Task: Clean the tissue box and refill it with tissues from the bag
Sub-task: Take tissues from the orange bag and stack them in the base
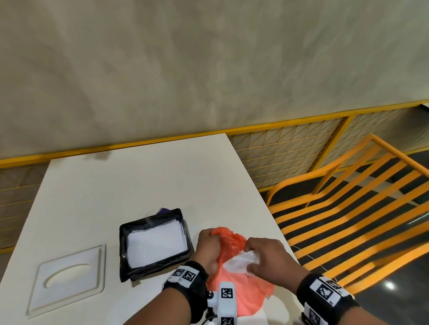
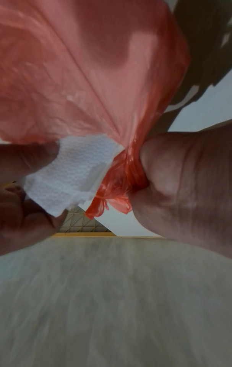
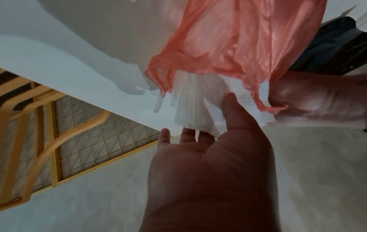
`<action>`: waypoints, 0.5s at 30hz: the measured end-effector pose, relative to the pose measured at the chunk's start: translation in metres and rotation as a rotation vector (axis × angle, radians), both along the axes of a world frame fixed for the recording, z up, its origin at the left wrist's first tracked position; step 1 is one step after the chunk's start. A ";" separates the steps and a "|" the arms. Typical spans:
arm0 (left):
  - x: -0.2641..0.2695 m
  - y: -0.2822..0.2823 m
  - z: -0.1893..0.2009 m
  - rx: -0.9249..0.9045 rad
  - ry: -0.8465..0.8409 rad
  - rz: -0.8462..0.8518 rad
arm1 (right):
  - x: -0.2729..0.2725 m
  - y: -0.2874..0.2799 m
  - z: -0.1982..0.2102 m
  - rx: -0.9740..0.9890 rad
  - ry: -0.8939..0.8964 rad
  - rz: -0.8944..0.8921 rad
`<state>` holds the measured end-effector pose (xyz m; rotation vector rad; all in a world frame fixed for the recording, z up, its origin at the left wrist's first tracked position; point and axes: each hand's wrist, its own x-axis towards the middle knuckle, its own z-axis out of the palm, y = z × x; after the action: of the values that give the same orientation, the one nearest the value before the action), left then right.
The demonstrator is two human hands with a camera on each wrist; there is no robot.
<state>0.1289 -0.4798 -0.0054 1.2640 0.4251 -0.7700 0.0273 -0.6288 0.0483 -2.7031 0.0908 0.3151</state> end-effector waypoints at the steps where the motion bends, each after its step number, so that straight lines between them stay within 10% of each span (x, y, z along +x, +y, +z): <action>1: -0.001 0.000 0.000 0.019 0.004 -0.011 | 0.000 0.000 0.004 0.039 0.005 -0.005; 15: -0.015 0.033 -0.031 0.685 -0.492 -0.486 | 0.003 -0.037 0.062 0.534 -0.281 -0.369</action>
<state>0.1139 -0.4467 -0.0367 2.1864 -0.0472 -0.6969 0.0298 -0.6656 0.1100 -2.1192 0.3610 -0.1385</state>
